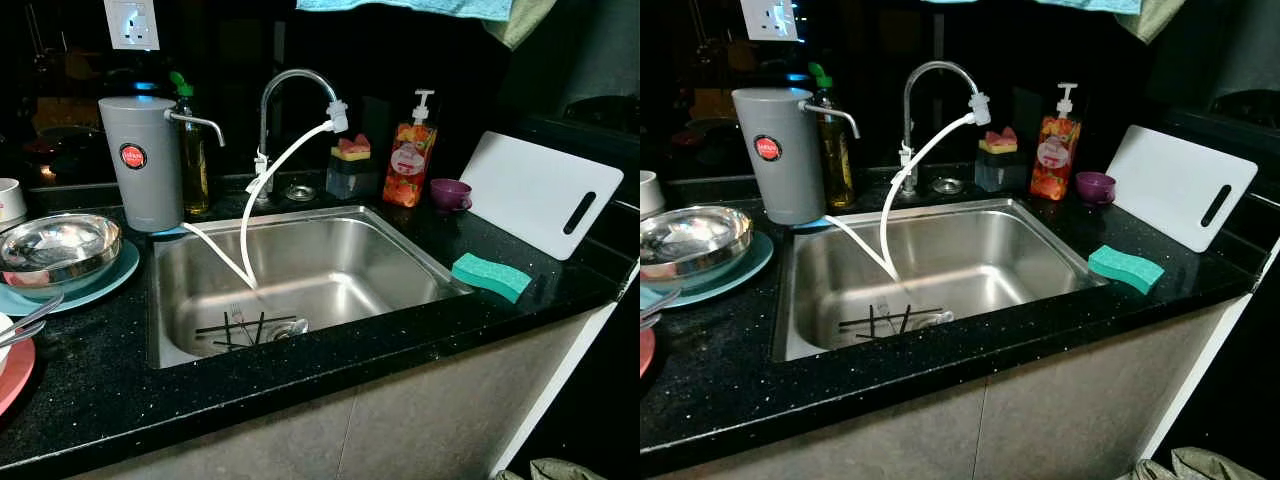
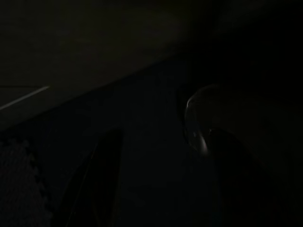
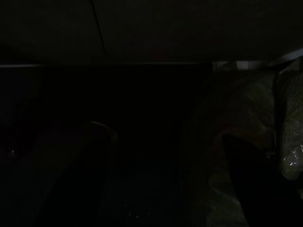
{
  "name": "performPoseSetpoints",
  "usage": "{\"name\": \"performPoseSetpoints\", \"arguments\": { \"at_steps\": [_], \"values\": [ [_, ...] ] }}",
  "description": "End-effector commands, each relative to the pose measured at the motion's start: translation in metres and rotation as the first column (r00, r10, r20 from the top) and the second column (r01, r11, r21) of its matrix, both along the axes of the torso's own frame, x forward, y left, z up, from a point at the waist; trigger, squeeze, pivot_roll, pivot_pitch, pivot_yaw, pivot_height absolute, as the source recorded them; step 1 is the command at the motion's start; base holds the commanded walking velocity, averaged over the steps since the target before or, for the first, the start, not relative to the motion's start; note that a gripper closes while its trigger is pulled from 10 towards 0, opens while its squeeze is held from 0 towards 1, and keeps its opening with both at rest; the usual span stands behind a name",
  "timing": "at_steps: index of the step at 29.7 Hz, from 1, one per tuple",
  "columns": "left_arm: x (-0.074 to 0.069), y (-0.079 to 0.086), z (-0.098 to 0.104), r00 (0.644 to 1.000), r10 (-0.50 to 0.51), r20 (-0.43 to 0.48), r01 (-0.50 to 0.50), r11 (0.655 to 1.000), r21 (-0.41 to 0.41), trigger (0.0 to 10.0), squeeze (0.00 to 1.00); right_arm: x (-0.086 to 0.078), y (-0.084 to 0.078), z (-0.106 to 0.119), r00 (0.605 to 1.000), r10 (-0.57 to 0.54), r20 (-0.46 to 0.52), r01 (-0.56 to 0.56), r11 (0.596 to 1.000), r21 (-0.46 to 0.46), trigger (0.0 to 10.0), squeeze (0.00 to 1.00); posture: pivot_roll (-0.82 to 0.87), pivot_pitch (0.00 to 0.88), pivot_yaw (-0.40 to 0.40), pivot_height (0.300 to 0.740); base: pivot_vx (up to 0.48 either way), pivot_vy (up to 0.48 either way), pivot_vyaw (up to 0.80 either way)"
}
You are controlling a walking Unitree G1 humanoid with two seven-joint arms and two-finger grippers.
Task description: Kitchen organization
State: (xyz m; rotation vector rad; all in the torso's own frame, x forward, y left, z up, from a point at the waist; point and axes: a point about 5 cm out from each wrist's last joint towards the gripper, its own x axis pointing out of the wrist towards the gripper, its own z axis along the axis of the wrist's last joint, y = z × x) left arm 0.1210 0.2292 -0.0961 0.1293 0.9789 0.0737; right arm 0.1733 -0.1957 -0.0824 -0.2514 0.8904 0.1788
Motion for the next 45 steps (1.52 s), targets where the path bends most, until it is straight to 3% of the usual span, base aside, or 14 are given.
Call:
{"name": "performPoseSetpoints", "arguments": {
  "at_steps": [1,13,18,21,45],
  "values": [
    [-0.002,0.002,-0.001,1.0,-0.014,-0.018,0.014,1.0,0.013,10.0,0.0,-0.002,-0.003,-0.001,1.0,-0.026,-0.017,0.026,1.0,0.006,10.0,0.0,0.07,0.03,-0.078,0.74,0.0,0.0,0.0],
    [0.004,-0.003,-0.001,0.999,-0.036,-0.039,0.037,0.999,0.025,10.0,0.0,-0.013,-0.002,-0.007,0.996,-0.068,-0.054,0.07,0.997,0.034,10.0,0.0,0.06,0.023,-0.08,0.74,0.0,0.0,0.0],
    [0.012,-0.004,0.002,0.999,-0.03,0.01,0.03,1.0,-0.005,10.0,0.0,0.0,-0.011,0.001,0.971,-0.238,0.01,0.236,0.968,0.089,10.0,0.0,0.06,0.025,-0.074,0.74,0.0,0.0,0.0],
    [0.017,0.0,0.005,0.999,-0.022,0.024,0.022,1.0,-0.002,10.0,0.0,0.005,-0.011,0.004,0.965,-0.262,0.03,0.258,0.96,0.106,10.0,0.0,0.04,0.027,-0.068,0.74,0.0,0.0,0.0],
    [0.036,-0.009,0.012,0.992,-0.057,0.116,0.06,0.998,-0.018,10.0,0.0,0.008,-0.005,0.004,0.973,-0.228,0.038,0.222,0.968,0.114,10.0,0.0,0.04,0.03,-0.071,0.74,0.0,0.0,0.0]
  ]
}}
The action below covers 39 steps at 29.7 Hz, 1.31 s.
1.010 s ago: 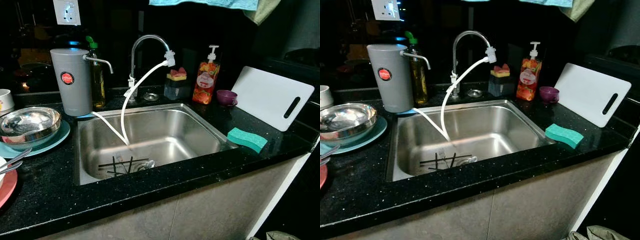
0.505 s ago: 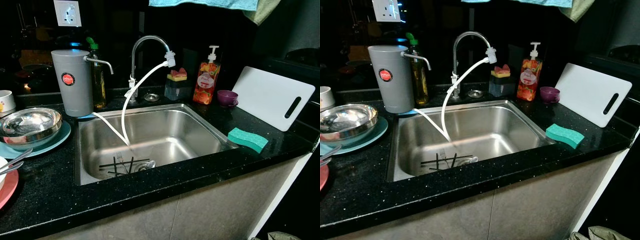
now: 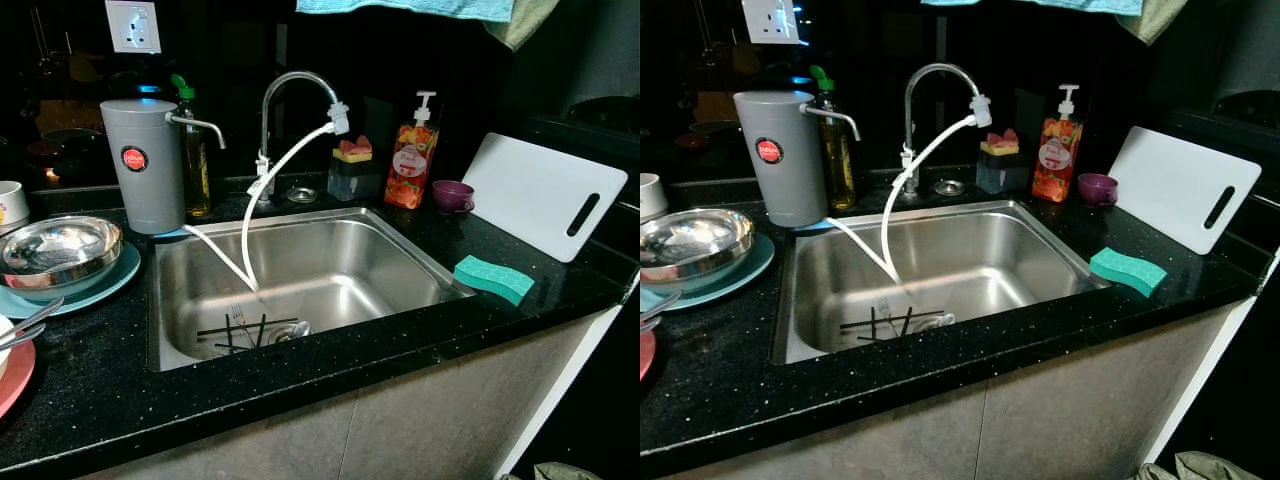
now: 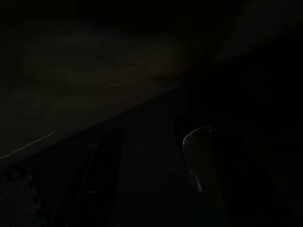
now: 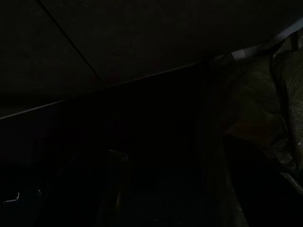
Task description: Kitchen organization
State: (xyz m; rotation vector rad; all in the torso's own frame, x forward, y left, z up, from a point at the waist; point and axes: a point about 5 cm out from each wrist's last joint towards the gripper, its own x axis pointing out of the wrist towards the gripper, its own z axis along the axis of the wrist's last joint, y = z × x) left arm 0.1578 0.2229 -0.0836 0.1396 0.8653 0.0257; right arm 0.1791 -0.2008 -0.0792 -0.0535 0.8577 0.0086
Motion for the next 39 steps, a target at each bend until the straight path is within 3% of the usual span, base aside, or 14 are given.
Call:
{"name": "performPoseSetpoints", "arguments": {
  "at_steps": [1,17,39],
  "values": [
    [0.0,-0.003,0.0,1.0,-0.007,0.008,0.007,1.0,-0.01,10.0,0.0,0.002,0.0,0.001,1.0,0.001,0.009,-0.001,1.0,0.002,10.0,0.0,0.05,0.022,-0.073,0.74,0.0,0.0,0.0],
    [0.013,-0.01,0.005,0.998,-0.027,0.061,0.028,0.999,-0.018,10.0,0.0,0.003,-0.001,0.002,1.0,0.006,0.007,-0.006,1.0,-0.007,10.0,0.0,0.04,0.013,-0.074,0.74,0.0,0.0,0.0],
    [0.019,-0.013,0.01,0.994,-0.036,0.106,0.038,0.999,-0.02,10.0,0.0,0.002,-0.001,0.001,1.0,0.008,-0.002,-0.008,1.0,-0.008,10.0,0.0,0.04,0.017,-0.075,0.74,0.0,0.0,0.0]
  ]
}}
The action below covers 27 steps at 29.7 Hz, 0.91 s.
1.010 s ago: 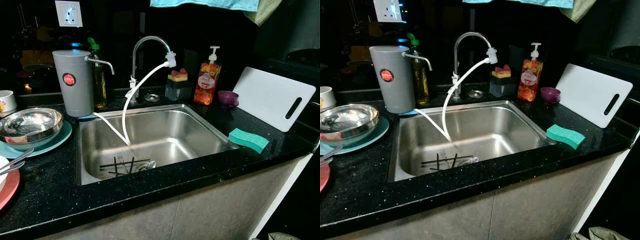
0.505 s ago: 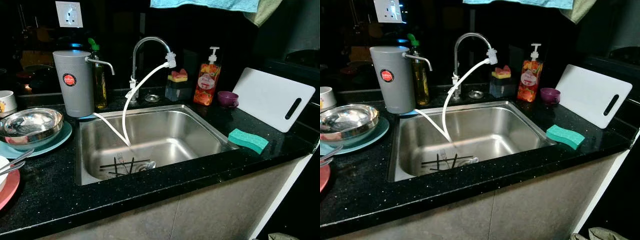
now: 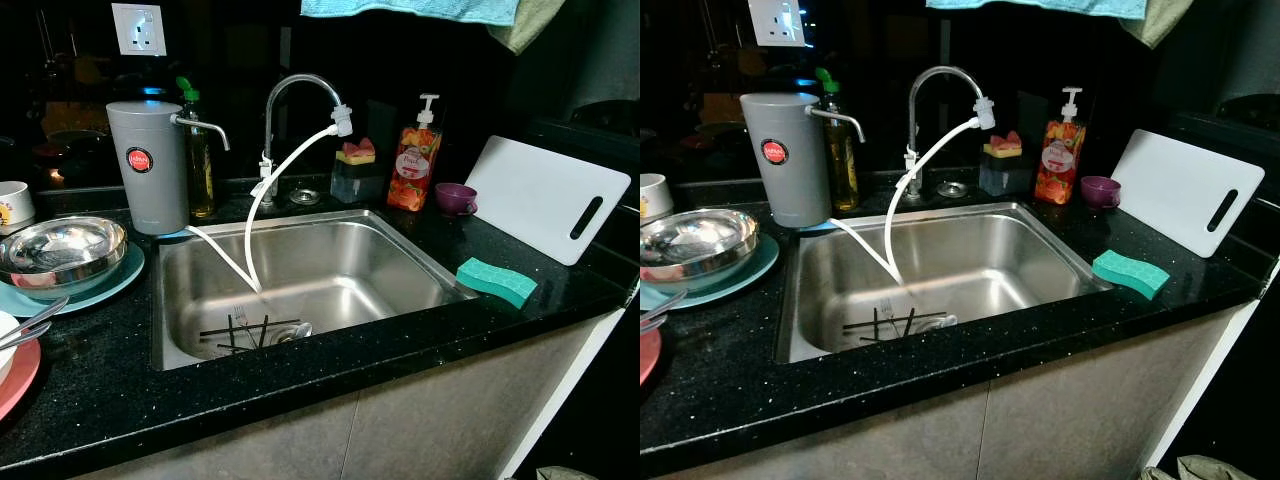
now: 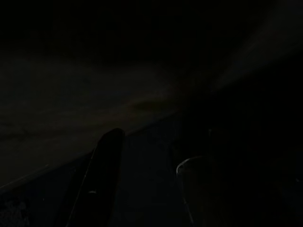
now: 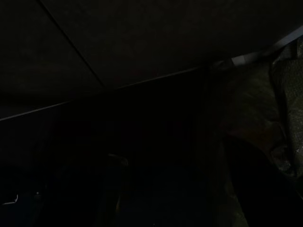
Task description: Kitchen organization
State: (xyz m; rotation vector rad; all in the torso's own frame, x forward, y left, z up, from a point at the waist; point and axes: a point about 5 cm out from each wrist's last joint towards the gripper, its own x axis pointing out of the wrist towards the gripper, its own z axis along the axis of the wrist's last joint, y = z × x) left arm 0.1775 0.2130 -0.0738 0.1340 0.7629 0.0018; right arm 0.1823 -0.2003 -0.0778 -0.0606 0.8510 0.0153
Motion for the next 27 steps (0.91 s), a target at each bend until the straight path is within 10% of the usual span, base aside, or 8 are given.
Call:
{"name": "performPoseSetpoints", "arguments": {
  "at_steps": [1,27],
  "values": [
    [-0.0004,-0.0033,-0.0003,1.0,-0.012,0.005,0.012,1.0,-0.006,10.0,0.0,-0.0015,-0.0014,-0.0008,1.0,-0.001,-0.008,0.001,1.0,-0.004,10.0,0.0,0.04,0.017,-0.075,0.74,0.0,0.0,0.0],
    [0.0006,-0.0046,0.0002,1.0,-0.015,0.006,0.015,1.0,-0.008,10.0,0.0,-0.0043,-0.003,-0.0021,1.0,-0.002,-0.019,0.002,1.0,-0.012,10.0,0.0,0.04,0.016,-0.074,0.74,0.0,0.0,0.0]
  ]
}}
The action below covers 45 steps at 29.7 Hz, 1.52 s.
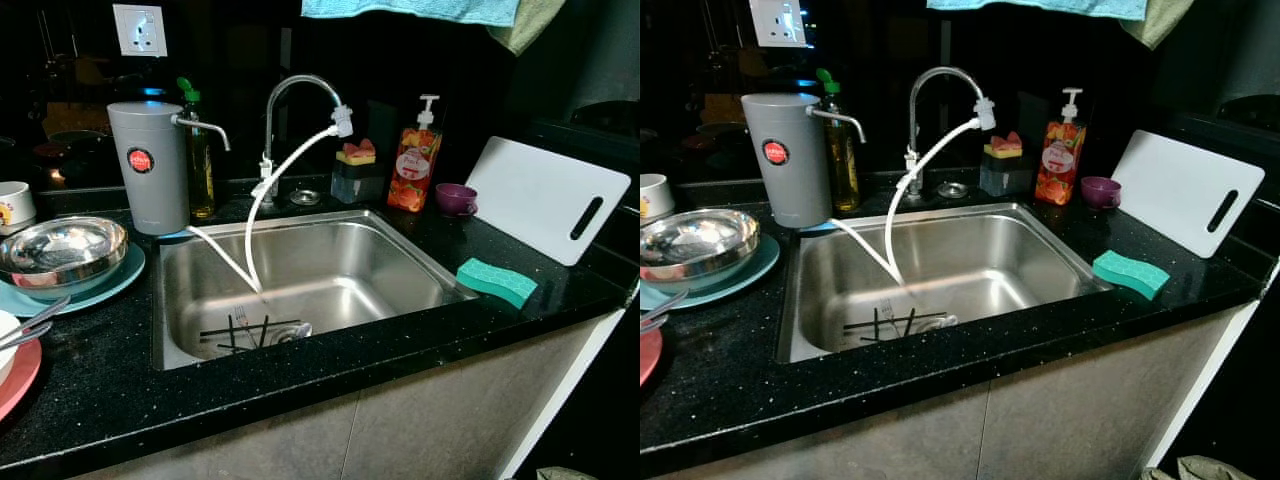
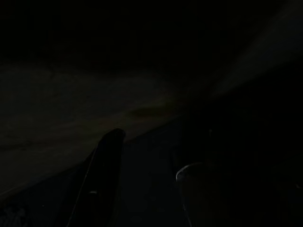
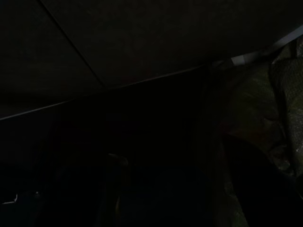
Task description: Kitchen organization
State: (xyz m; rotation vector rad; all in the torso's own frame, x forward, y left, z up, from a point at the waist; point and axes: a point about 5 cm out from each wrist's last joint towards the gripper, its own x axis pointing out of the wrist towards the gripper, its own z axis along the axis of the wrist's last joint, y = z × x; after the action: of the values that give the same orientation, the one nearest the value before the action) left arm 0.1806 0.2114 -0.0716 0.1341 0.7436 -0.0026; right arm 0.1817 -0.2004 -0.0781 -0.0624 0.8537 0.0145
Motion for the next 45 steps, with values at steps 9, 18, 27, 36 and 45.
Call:
{"name": "performPoseSetpoints", "arguments": {
  "at_steps": [9,18,27,36,45],
  "values": [
    [-0.004,-0.0035,-0.0031,1.0,-0.01,-0.021,0.01,1.0,-0.008,10.0,0.0,-0.0033,-0.0034,-0.0014,1.0,-0.002,-0.016,0.002,1.0,-0.011,10.0,0.0,0.04,0.016,-0.074,0.74,0.0,0.0,0.0],
    [-0.0049,-0.0029,-0.0036,1.0,-0.01,-0.027,0.01,1.0,-0.006,10.0,0.0,-0.0045,-0.0032,-0.0022,1.0,-0.003,-0.021,0.003,1.0,-0.011,10.0,0.0,0.04,0.016,-0.076,0.74,0.0,0.0,0.0],
    [-0.0062,-0.0027,-0.0044,0.999,-0.012,-0.033,0.012,1.0,-0.006,10.0,0.0,-0.0036,-0.0027,-0.0017,1.0,-0.002,-0.017,0.002,1.0,-0.011,10.0,0.0,0.04,0.016,-0.075,0.74,0.0,0.0,0.0],
    [-0.0069,-0.003,-0.005,0.999,-0.012,-0.039,0.012,1.0,-0.006,10.0,0.0,-0.0038,-0.003,-0.0019,1.0,-0.001,-0.02,0.001,1.0,-0.012,10.0,0.0,0.04,0.016,-0.075,0.74,0.0,0.0,0.0],
    [-0.0074,-0.003,-0.0056,0.999,-0.013,-0.045,0.013,1.0,-0.007,10.0,0.0,-0.0039,-0.0034,-0.0019,1.0,0.0,-0.021,0.0,1.0,-0.014,10.0,0.0,0.04,0.016,-0.075,0.74,0.0,0.0,0.0]
  ]
}}
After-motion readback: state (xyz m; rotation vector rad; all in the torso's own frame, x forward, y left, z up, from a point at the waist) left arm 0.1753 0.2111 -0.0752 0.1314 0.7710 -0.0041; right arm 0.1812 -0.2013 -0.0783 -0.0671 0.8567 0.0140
